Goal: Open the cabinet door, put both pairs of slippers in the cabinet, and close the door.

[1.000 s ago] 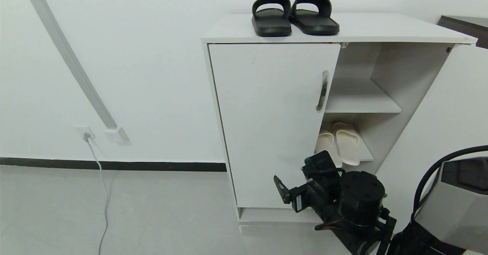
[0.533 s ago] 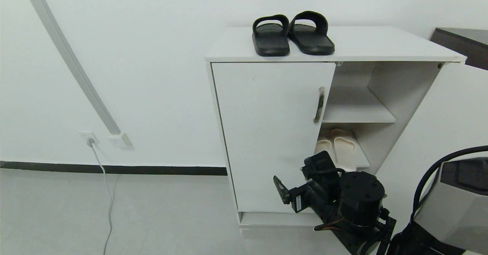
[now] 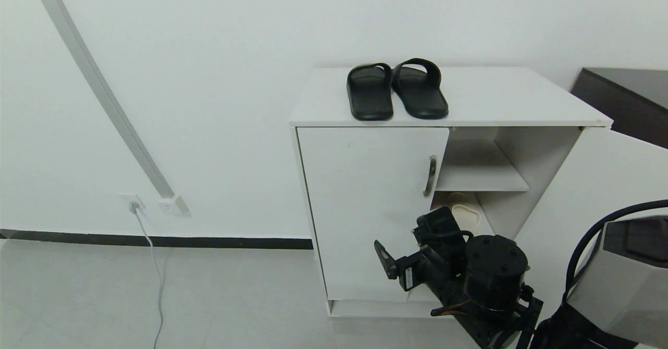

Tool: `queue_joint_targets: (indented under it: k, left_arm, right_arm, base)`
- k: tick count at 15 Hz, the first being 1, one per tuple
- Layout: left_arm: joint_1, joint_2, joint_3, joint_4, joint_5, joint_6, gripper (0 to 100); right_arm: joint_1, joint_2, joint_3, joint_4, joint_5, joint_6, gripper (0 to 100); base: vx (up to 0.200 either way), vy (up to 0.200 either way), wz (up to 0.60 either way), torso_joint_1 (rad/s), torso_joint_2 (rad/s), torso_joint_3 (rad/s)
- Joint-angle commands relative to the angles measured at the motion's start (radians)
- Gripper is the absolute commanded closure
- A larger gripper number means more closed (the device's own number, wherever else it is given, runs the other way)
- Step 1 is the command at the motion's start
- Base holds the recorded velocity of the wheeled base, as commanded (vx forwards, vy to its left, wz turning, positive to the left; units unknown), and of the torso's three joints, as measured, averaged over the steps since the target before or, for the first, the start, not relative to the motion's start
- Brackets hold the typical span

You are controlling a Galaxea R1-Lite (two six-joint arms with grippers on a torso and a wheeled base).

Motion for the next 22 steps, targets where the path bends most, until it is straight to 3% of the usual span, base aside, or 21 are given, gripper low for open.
queue_joint_targets:
  k: [1, 13, 18, 20, 22]
  left_arm:
    - [0.0, 0.002, 0.0, 0.0, 0.0, 0.0, 100]
    - [0.0, 0.002, 0.0, 0.0, 0.0, 0.0, 100]
    - [0.0, 0.002, 0.0, 0.0, 0.0, 0.0, 100]
    - [0.0, 0.002, 0.0, 0.0, 0.0, 0.0, 100]
    - [0.0, 0.002, 0.0, 0.0, -0.001, 0.0, 100]
  right_arm:
    - [0.0, 0.003, 0.0, 0.001, 0.0, 0.0, 0]
    - [0.005, 0.003, 0.0, 0.001, 0.0, 0.0, 0]
    - [0.003, 0.007, 0.009, -0.018, 0.007, -0.009, 0]
    - [-0.002, -0.005, -0.032, 0.013, -0.001, -0.04, 0]
    - [-0.002, -0.048, -0.155, 0.189, -0.027, -0.02, 0]
  base:
    - [0.0, 0.0, 0.0, 0.193, -0.49, -0.305]
    - [0.0, 0.0, 0.0, 0.227, -0.54, -0.324]
    - [0.0, 0.0, 0.24, 0.193, -0.43, -0.233]
    - [0.0, 0.0, 0.0, 0.0, 0.0, 0.0]
    - [0.0, 0.0, 0.0, 0.0, 0.0, 0.0]
